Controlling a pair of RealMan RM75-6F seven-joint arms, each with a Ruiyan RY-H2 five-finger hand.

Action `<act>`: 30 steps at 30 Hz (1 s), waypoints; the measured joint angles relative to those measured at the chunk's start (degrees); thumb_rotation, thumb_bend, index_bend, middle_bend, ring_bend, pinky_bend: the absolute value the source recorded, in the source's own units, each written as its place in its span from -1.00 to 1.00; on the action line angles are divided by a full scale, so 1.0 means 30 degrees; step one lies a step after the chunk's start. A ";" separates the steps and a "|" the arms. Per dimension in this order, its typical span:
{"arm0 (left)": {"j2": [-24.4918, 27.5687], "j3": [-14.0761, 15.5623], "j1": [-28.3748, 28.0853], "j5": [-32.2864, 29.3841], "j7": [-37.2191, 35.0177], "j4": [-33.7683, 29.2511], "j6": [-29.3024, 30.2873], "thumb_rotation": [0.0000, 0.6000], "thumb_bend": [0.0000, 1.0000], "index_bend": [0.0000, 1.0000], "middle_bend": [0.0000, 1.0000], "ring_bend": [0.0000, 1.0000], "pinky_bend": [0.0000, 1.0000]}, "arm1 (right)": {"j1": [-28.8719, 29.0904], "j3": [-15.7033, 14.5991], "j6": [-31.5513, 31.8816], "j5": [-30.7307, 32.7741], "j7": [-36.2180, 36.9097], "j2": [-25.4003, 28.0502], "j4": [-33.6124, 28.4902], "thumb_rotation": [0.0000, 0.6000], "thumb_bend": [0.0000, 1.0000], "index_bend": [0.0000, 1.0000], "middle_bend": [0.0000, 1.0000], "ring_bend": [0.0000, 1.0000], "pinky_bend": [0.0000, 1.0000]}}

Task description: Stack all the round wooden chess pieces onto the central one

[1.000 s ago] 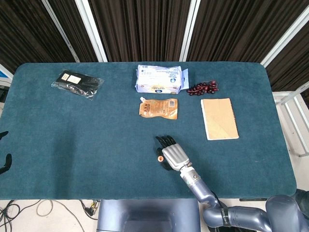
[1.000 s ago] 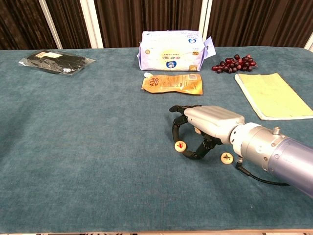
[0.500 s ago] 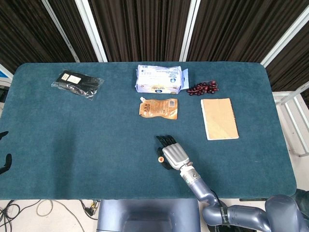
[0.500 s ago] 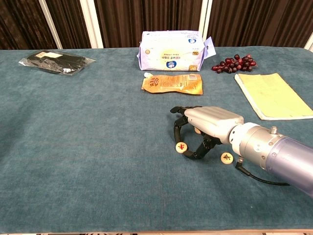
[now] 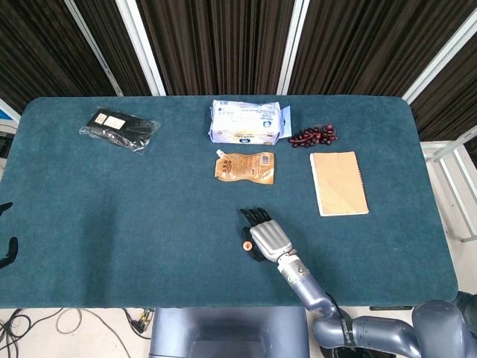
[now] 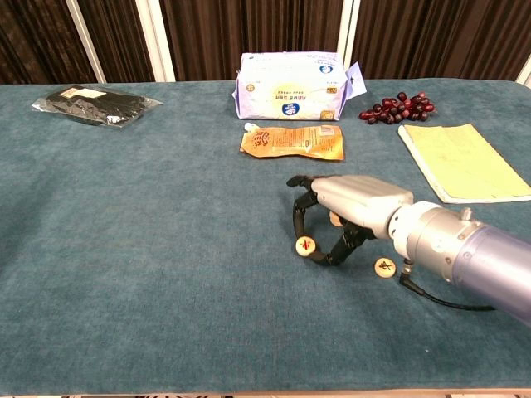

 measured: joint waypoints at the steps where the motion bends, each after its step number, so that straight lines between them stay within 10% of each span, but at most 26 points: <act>1: 0.0001 0.0000 0.0002 -0.0002 -0.0002 0.0002 0.0001 1.00 -0.02 -0.68 -1.00 -1.00 -1.00 | 0.0021 0.0086 0.0046 -0.0017 -0.0021 0.0114 -0.0140 1.00 -0.18 0.06 -1.00 -1.00 -1.00; 30: -0.0025 0.0007 0.0011 -0.0002 0.0057 0.0019 0.0015 1.00 -0.02 -0.68 -1.00 -1.00 -1.00 | 0.0900 0.1501 -0.0802 0.3124 -0.0408 0.2023 0.0192 1.00 -0.18 0.06 -1.00 -1.00 -1.00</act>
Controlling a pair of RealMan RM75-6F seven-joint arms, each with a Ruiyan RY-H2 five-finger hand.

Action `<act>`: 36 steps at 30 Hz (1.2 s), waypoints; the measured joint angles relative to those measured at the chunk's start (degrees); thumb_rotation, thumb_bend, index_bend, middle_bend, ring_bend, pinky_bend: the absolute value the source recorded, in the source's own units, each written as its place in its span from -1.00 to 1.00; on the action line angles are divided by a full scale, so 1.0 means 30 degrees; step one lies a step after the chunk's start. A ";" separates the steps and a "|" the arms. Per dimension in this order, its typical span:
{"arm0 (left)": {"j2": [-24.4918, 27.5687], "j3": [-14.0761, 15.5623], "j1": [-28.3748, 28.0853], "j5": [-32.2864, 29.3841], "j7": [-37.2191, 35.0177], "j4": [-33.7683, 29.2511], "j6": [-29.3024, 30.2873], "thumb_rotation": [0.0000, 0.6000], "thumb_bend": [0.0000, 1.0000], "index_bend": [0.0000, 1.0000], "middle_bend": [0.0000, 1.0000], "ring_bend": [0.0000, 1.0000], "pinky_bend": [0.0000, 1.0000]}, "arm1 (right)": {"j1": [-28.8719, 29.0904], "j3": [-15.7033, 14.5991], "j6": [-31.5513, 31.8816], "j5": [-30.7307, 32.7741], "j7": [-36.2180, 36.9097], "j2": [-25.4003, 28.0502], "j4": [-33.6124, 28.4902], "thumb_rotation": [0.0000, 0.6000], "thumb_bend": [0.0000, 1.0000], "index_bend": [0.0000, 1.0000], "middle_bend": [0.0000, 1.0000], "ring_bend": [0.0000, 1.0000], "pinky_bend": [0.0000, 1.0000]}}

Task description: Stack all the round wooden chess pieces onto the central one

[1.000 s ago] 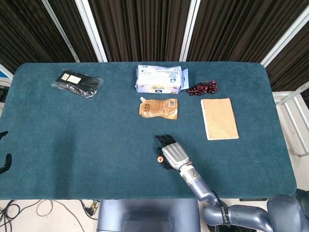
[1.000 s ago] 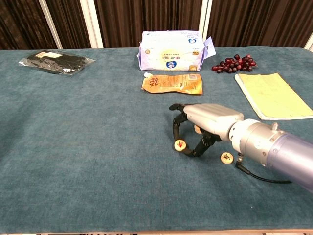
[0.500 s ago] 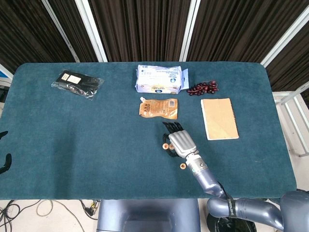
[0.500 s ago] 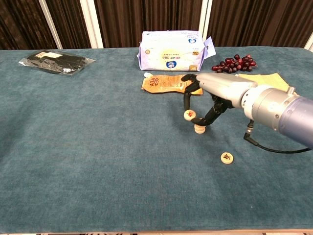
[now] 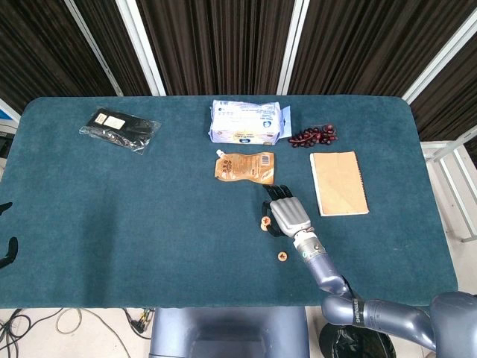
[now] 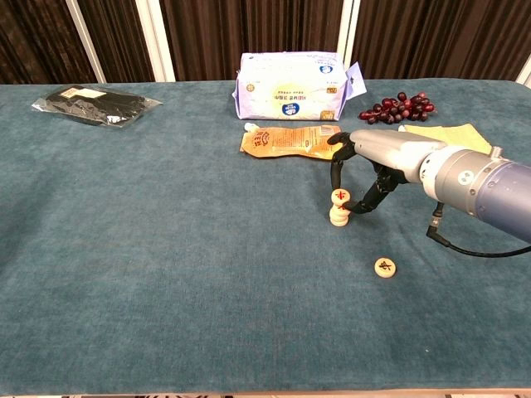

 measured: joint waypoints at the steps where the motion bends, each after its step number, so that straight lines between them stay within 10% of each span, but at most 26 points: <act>1: 0.0000 -0.0002 -0.0004 -0.0006 -0.0006 0.0001 -0.0010 1.00 -0.02 -0.68 -1.00 -1.00 -1.00 | 0.0002 -0.0028 0.0014 -0.0007 0.0007 0.0000 -0.0006 1.00 -0.18 0.06 -1.00 -1.00 -1.00; 36: -0.0006 0.0003 -0.0012 -0.0031 0.0039 -0.0019 -0.0048 1.00 -0.02 -0.68 -1.00 -1.00 -1.00 | -0.0080 -0.0575 0.0475 -0.0038 0.0206 0.0190 -0.0370 1.00 -0.19 0.06 -1.00 -1.00 -1.00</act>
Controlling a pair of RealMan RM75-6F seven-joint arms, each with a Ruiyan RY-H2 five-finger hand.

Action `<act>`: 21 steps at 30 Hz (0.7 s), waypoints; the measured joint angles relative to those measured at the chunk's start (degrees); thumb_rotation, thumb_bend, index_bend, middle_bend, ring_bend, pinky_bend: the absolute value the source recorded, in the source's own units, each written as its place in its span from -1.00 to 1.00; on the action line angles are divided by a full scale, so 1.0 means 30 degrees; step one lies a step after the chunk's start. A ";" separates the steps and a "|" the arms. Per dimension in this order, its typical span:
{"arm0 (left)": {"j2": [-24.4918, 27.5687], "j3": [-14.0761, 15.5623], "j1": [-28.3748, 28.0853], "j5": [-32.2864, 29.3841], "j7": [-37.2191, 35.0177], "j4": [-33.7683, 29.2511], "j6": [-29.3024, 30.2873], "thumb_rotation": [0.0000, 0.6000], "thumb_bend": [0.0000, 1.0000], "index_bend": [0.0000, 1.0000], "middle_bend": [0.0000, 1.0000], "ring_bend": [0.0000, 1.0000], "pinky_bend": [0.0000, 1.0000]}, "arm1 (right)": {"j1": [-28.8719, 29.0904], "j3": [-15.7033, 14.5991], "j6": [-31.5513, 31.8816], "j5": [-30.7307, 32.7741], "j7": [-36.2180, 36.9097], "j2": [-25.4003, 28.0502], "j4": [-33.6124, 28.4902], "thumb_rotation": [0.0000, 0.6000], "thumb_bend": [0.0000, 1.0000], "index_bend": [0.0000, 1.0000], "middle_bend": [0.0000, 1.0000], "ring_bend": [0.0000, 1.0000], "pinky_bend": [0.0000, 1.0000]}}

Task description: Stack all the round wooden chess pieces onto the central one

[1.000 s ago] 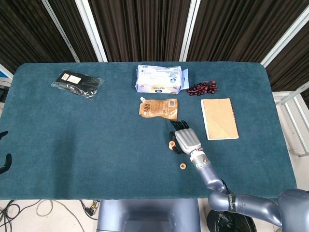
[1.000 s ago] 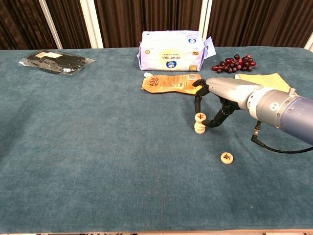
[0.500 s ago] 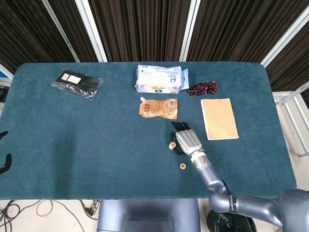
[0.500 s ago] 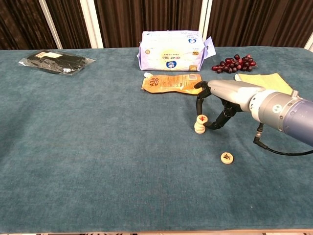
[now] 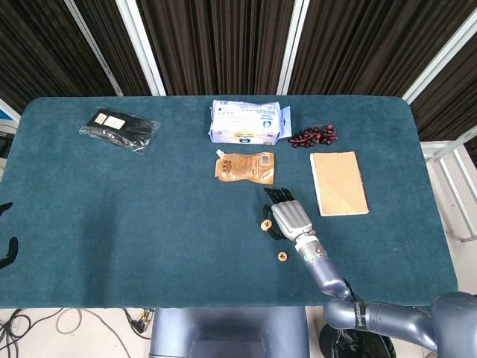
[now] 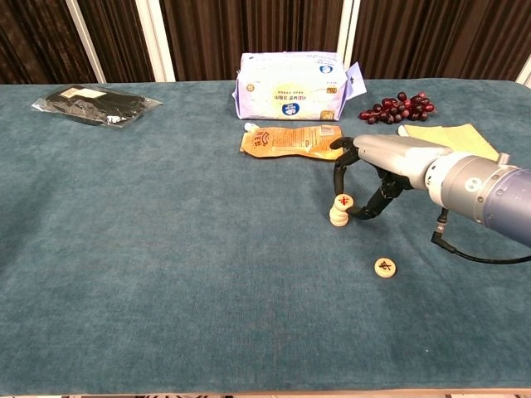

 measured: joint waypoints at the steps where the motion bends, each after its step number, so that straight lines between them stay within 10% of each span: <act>1: 0.0001 -0.0002 -0.0007 -0.0004 0.0001 -0.0003 -0.0012 1.00 -0.02 -0.68 -1.00 -1.00 -1.00 | 0.0017 0.0001 -0.0024 0.0028 0.0000 -0.0012 0.0024 1.00 -0.19 0.06 -1.00 -1.00 -1.00; 21: 0.0035 0.0021 -0.0012 0.0020 -0.0019 -0.0044 -0.0043 1.00 0.06 -0.68 -1.00 -1.00 -1.00 | 0.0095 -0.0061 0.0048 0.0076 -0.0077 0.0032 -0.0067 1.00 -0.18 -0.05 -1.00 -1.00 -1.00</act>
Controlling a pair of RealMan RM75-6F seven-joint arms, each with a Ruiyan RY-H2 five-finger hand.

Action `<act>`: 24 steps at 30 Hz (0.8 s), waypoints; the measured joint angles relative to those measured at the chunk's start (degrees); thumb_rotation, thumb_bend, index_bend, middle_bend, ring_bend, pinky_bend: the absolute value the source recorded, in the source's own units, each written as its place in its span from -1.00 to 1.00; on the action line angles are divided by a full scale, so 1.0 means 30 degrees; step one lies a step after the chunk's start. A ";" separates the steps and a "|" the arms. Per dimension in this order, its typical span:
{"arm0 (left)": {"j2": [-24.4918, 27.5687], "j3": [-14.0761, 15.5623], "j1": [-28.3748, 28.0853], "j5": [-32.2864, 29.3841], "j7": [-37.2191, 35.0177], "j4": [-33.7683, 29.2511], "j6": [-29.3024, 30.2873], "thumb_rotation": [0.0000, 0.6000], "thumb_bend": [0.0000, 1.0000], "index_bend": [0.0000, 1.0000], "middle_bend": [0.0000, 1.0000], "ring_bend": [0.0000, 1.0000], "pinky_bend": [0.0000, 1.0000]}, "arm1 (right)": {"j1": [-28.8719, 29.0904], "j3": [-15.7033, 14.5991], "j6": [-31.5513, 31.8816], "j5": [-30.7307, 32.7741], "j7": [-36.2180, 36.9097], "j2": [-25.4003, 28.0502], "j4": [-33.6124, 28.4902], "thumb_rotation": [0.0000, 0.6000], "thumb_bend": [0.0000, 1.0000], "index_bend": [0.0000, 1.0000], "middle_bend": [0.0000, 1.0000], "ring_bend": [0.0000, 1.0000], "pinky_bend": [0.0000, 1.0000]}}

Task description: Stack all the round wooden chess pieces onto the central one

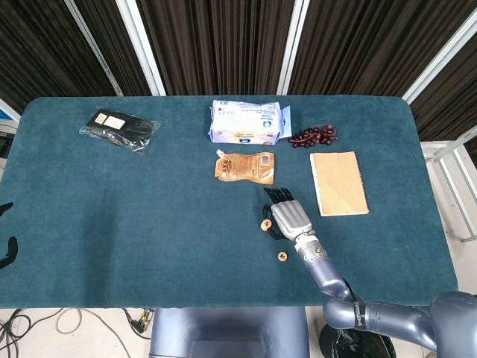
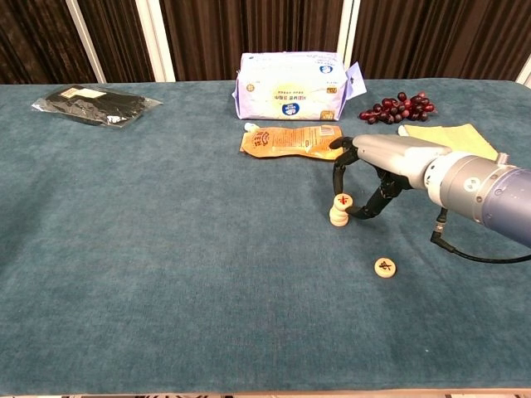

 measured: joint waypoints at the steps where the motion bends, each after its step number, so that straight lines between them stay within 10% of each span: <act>1: 0.0002 -0.0001 0.0000 0.0002 0.0001 -0.0003 0.0005 1.00 0.06 -0.68 -1.00 -1.00 -1.00 | 0.0007 -0.0007 -0.0011 0.0021 -0.0020 0.0009 -0.0010 1.00 -0.19 -0.05 -1.00 -1.00 -1.00; 24: -0.0005 0.0001 -0.0007 -0.0021 -0.0029 0.0046 -0.0026 1.00 0.06 -0.69 -1.00 -1.00 -1.00 | -0.0100 -0.0072 0.0345 -0.0376 0.0256 0.0122 -0.0277 1.00 -0.18 -0.21 -1.00 -1.00 -1.00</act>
